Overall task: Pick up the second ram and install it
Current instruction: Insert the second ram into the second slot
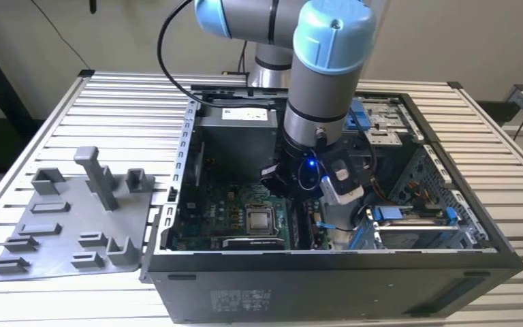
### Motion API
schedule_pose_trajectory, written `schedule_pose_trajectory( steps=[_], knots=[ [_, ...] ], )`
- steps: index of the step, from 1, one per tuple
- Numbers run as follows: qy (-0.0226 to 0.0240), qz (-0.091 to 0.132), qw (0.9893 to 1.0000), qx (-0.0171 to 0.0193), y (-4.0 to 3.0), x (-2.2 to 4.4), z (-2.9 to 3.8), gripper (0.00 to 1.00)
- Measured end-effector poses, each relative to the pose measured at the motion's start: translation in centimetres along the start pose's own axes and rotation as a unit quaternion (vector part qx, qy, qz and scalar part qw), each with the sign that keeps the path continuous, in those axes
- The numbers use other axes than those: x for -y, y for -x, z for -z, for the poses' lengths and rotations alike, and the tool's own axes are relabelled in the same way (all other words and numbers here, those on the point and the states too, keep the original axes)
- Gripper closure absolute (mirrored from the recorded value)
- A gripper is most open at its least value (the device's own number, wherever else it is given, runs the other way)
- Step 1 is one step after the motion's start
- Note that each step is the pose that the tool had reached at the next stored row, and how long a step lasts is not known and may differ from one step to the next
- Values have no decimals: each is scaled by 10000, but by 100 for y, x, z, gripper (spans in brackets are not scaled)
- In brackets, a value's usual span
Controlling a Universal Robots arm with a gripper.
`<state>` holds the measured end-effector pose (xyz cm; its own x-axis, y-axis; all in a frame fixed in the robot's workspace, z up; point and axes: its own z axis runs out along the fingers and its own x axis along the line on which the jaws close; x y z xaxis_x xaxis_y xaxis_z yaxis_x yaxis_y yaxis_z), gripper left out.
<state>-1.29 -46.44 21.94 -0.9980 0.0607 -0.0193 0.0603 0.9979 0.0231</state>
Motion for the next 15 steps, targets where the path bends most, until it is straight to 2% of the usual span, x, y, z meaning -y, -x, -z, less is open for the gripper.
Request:
schedule_pose_trajectory(
  steps=[15],
  knots=[
    [4,172,9999,0,20,-2,-1,86]
  ],
)
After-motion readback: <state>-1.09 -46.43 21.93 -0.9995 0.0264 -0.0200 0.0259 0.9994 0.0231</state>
